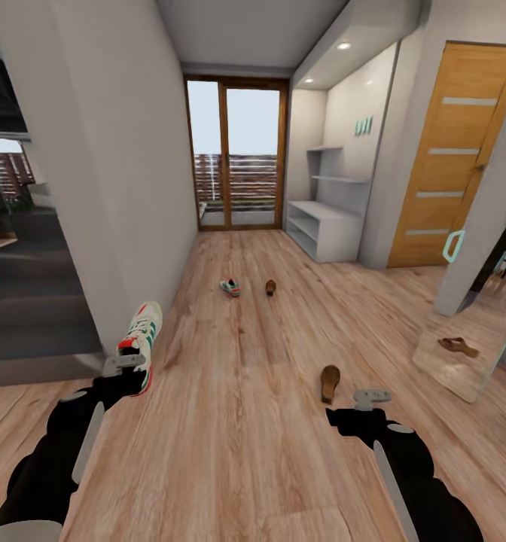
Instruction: Pick up the two gym shoes and the two sandals from the corridor floor and place them onto the hallstand (shoe rack) in the corridor, making sure they are on the rack and not on the floor. Arrange them so the two gym shoes are next to each other and the two sandals are next to each other.
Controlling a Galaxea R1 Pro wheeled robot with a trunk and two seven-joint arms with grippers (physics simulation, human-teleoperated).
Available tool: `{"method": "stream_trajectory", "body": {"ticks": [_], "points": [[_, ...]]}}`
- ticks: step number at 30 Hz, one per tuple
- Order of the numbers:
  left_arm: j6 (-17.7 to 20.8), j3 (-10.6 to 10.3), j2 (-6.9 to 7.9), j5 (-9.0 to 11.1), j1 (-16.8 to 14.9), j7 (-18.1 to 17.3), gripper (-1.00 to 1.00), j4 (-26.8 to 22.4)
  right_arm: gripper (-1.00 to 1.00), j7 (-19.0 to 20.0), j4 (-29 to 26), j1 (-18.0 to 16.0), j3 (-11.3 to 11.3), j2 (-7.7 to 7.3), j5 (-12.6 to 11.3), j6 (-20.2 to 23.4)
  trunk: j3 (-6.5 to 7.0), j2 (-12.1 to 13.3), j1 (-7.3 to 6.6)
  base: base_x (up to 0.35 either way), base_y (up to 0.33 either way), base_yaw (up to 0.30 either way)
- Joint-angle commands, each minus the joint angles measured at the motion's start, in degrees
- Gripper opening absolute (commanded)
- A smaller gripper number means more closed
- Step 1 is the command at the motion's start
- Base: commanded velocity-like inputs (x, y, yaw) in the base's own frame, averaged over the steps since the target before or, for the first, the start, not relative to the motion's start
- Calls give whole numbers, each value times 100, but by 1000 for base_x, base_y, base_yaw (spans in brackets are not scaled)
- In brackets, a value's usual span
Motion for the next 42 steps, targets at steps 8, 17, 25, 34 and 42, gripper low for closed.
{"method": "stream_trajectory", "body": {"ticks": [8, 17, 25, 34, 42], "points": [[28, 8, -1, 11, -4, -19, -100, -6, 100, 8, -6, -3, 4, 0, 3, 28, 6, -2, 2, 345, 0, 1], [31, 8, -1, 11, -4, -22, -100, -6, 100, 8, -6, -3, 1, -2, 3, 28, 53, -2, 2, 345, 0, -148], [28, 8, -38, 11, -4, -21, -100, -6, 100, 8, -6, -3, 1, -1, 3, 28, 104, -2, 2, 320, 115, -184], [27, 8, -79, 11, -4, -20, -100, -6, 100, 8, -6, -3, -5, -2, 1, 28, 166, -2, 2, 287, 192, -184], [27, 8, -80, 11, -4, -20, -100, -6, 100, 8, -6, -3, -11, -3, -4, 28, 181, -2, 2, 283, 202, -51]]}}
